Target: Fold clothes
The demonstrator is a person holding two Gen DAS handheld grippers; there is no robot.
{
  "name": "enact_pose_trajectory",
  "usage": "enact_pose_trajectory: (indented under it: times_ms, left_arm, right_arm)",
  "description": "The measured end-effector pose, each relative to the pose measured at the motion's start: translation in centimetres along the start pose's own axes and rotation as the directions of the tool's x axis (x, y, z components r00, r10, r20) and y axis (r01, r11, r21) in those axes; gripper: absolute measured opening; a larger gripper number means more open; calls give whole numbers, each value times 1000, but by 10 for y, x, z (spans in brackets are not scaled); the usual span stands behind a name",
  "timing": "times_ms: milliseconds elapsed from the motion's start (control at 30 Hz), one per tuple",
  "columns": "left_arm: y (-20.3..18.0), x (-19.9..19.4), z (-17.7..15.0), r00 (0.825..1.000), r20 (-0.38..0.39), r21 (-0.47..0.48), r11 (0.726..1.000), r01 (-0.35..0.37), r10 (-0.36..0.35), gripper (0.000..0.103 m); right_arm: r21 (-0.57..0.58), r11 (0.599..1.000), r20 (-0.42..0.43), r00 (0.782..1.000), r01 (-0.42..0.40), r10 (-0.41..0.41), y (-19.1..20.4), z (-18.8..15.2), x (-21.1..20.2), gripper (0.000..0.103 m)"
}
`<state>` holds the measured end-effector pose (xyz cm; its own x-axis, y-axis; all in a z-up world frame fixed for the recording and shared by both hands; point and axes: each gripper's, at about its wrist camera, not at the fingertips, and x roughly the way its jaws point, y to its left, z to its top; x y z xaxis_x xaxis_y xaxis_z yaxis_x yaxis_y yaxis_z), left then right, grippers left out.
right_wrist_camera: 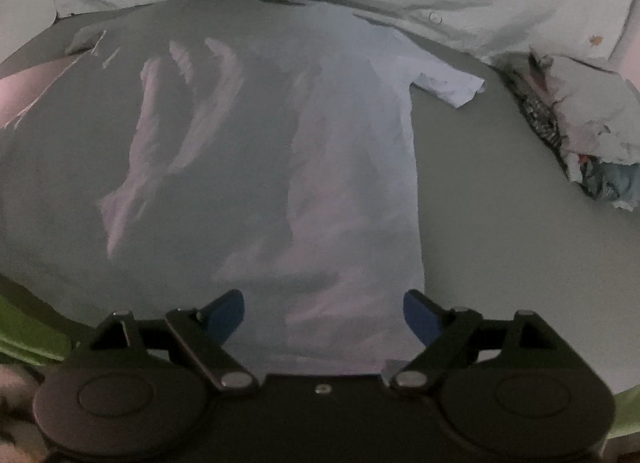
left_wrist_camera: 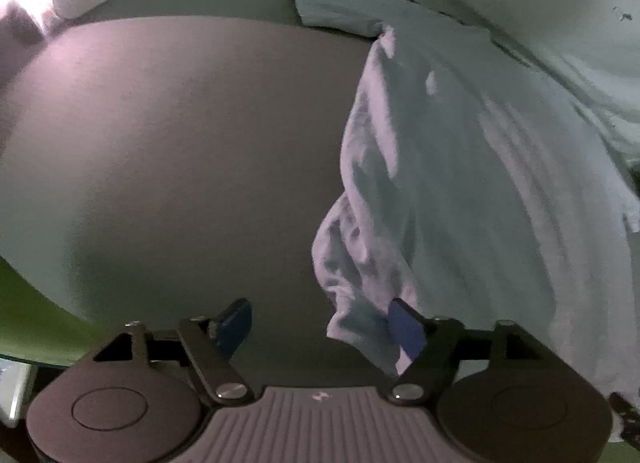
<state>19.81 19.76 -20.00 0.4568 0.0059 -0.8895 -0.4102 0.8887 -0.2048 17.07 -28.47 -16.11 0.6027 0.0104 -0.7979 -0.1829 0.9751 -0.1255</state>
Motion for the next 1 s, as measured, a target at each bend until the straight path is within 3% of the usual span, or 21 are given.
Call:
enact_pose_trajectory:
  times_ms: [333, 433, 567, 633, 700, 733, 767, 800, 833, 867, 900, 933, 967, 1000]
  left_arm:
    - [2, 8, 10, 987, -28, 4, 987, 159, -159, 85]
    - [5, 7, 6, 973, -54, 25, 974, 227, -226, 95]
    - [6, 19, 11, 976, -78, 114, 971, 212, -204, 95]
    - [10, 23, 14, 968, -89, 130, 961, 244, -234, 86]
    - [13, 21, 20, 956, -102, 175, 941, 288, -274, 39]
    - [13, 17, 23, 949, -109, 212, 926, 312, -295, 27]
    - [18, 12, 28, 925, -122, 197, 904, 379, -361, 15]
    - [28, 6, 35, 875, -134, 133, 867, 481, -465, 14]
    - [39, 1, 42, 815, -138, 67, 815, 575, -563, 14]
    - [52, -3, 49, 738, -129, -25, 747, 665, -662, 14]
    - [66, -5, 54, 680, -110, -110, 689, 716, -725, 14]
    - [77, -5, 58, 688, -108, -123, 696, 707, -718, 14]
    - [84, -4, 62, 728, -117, -94, 737, 669, -676, 15]
    - [90, -1, 65, 783, -135, -48, 793, 607, -608, 13]
  right_arm:
    - [40, 999, -65, 997, -28, 31, 24, 12, 20, 91]
    - [7, 999, -61, 997, -38, 38, 44, 20, 20, 91]
    - [-85, 996, -41, 999, -24, 21, 80, 28, 15, 91]
    - [-127, 992, -34, 999, 0, -4, 99, 32, 13, 91]
    - [-142, 990, -39, 999, 24, -29, 118, 38, 10, 91]
    - [-147, 989, -37, 999, 30, -36, 128, 41, 8, 91]
    - [-149, 988, -31, 999, 32, -37, 137, 43, 6, 91]
    - [-153, 988, -24, 999, 32, -36, 147, 45, 3, 91]
    - [-163, 986, -16, 999, 32, -35, 157, 47, 0, 91]
    - [-179, 983, -4, 999, 31, -32, 168, 49, -5, 91]
    - [-196, 980, 10, 1000, 30, -29, 177, 51, -9, 91]
    - [-218, 975, 25, 999, 33, -29, 187, 52, -13, 91]
    - [-244, 969, 41, 999, 41, -32, 198, 53, -17, 91]
    - [-267, 962, 55, 998, 48, -34, 209, 55, -20, 91]
